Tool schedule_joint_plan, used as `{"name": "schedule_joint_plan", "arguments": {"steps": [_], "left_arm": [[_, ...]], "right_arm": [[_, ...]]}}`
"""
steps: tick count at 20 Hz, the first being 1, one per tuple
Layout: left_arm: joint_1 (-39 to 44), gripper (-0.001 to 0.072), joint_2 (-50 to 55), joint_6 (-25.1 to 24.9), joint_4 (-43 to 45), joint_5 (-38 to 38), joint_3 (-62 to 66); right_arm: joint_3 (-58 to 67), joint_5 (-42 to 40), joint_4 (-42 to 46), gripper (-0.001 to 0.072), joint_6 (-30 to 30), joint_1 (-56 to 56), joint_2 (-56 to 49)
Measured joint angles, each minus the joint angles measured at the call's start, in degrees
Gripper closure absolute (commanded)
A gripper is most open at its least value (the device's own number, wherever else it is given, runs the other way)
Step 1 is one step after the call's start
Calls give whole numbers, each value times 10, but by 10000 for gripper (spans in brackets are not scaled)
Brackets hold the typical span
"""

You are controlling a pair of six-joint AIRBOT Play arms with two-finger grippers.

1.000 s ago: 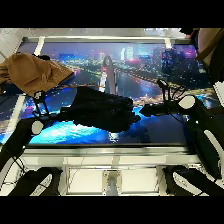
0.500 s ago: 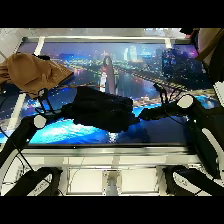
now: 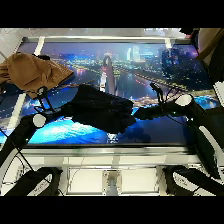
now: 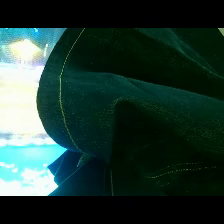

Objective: Fold the clothes and pants, and hang the long-sleeved shirts on hangers.

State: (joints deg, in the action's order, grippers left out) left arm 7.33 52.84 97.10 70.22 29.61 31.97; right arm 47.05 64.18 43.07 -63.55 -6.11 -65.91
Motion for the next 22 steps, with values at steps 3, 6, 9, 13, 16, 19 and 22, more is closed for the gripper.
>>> {"name": "schedule_joint_plan", "arguments": {"steps": [3, 6, 9, 13, 16, 19, 22], "left_arm": [[0, 688, 0, 0, 0, 0, 0], [0, 688, 0, 0, 0, 4, 0], [0, 688, 0, 0, 0, 10, 0], [0, 688, 0, 0, 0, 14, 0], [0, 688, -1, -1, 0, 16, 5], [0, 689, -3, -27, 2, 17, 57], [-1, 689, 14, -55, 33, 44, 175]], "right_arm": [[0, -19, -4, 267, -1, 0, 0], [0, -27, 0, 266, -15, 1, 0], [0, 15, 8, 267, -23, 1, 0], [0, 60, -15, 298, -26, -1, 0], [0, 80, -38, 685, -11, -14, 0], [18, 87, -60, 685, 6, -22, 0], [94, 78, -74, 685, 15, -12, 0]]}}
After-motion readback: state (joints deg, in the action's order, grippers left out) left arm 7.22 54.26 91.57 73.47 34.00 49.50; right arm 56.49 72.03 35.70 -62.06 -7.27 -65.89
